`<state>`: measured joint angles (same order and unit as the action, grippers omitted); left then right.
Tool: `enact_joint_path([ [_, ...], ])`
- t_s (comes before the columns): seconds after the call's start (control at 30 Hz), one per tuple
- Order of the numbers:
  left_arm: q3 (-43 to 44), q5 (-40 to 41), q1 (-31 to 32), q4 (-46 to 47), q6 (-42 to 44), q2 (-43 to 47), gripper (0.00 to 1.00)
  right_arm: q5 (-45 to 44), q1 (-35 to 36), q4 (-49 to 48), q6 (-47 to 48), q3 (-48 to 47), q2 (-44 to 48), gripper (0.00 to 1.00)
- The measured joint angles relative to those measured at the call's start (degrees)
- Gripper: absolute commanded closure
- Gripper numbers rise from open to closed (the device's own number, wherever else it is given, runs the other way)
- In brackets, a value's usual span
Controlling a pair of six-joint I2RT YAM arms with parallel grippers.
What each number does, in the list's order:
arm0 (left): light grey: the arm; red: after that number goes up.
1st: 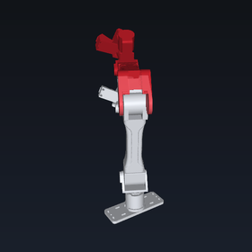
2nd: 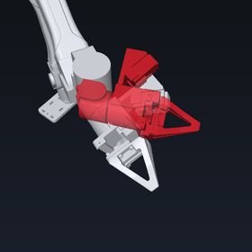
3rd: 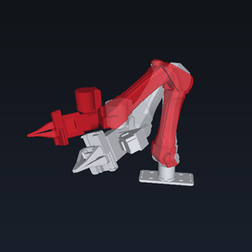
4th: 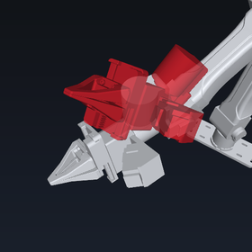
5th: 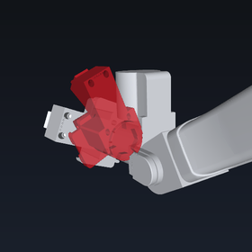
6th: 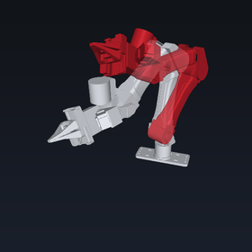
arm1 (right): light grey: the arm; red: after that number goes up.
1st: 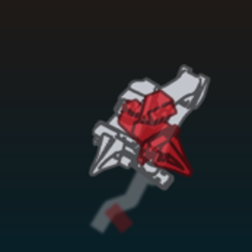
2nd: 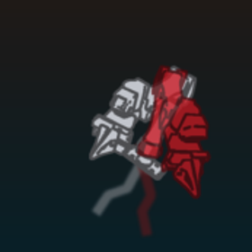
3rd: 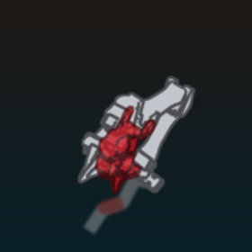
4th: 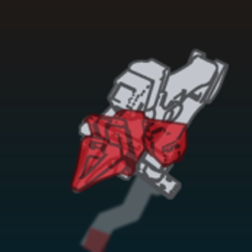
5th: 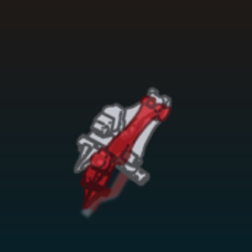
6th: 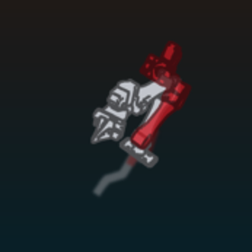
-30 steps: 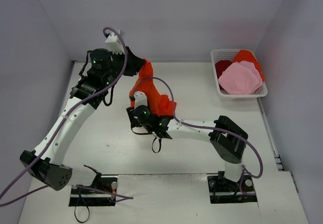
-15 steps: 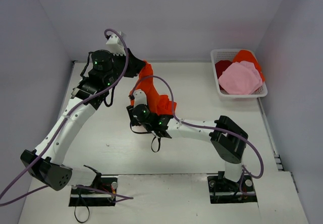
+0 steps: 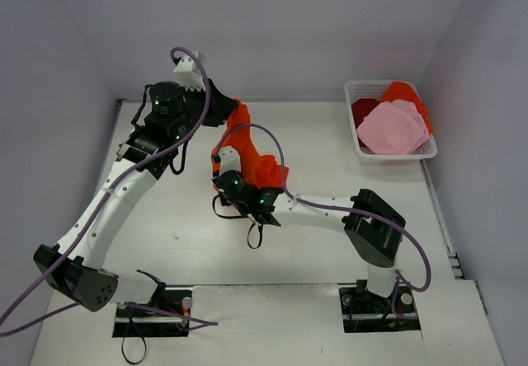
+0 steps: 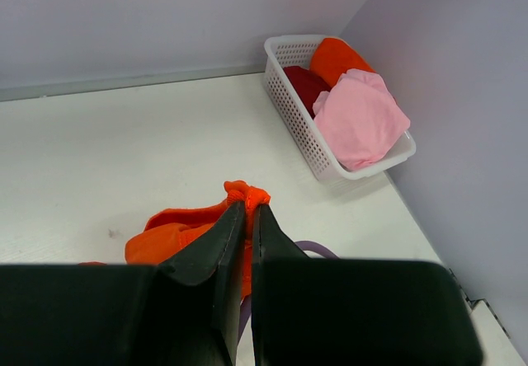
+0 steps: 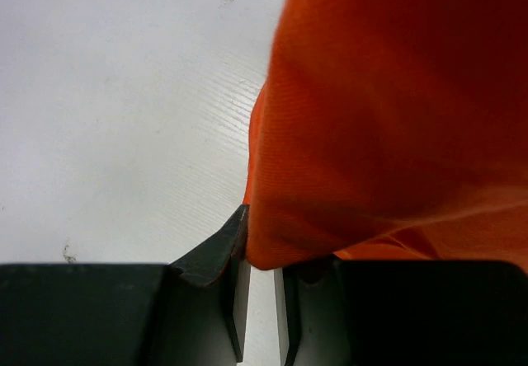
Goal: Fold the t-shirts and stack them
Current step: Flatten the tshirt out
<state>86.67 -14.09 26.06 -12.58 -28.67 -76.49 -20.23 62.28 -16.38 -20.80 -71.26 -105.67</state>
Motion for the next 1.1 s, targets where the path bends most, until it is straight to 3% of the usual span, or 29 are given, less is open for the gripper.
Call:
enact_joint_path([
  [0.17,0.0,0.0,0.0,0.0,0.0,0.0,1.00,0.0,0.0,0.0,-0.4,0.0,0.0,1.00],
  [0.4,0.0,0.7,0.0,-0.5,1.0,0.1,1.00,-1.1,-0.4,2.7,-0.4,0.1,1.0,1.00],
  [0.53,-0.4,1.2,0.0,-0.7,1.2,0.8,1.00,-1.5,-2.5,6.9,-0.7,0.7,6.2,1.00],
  [0.57,-0.5,1.4,0.0,-0.7,1.2,0.9,0.82,-1.6,-3.5,7.8,-0.7,0.7,8.2,1.00],
  [0.6,-0.7,1.5,0.0,-0.6,1.4,1.1,0.42,-1.6,-4.5,8.6,-0.7,0.7,10.3,1.00],
  [0.67,-1.0,1.5,0.0,-0.6,1.4,1.3,0.19,-1.9,-6.6,9.7,-0.7,0.7,15.1,1.00],
  [0.87,-2.2,1.6,0.0,-0.1,1.2,1.7,0.17,-3.4,-10.6,12.1,-0.3,0.7,26.0,1.00],
  [1.1,-5.8,2.0,0.7,0.0,0.9,2.5,0.17,-3.4,-11.3,16.3,0.5,-3.6,25.3,1.00],
])
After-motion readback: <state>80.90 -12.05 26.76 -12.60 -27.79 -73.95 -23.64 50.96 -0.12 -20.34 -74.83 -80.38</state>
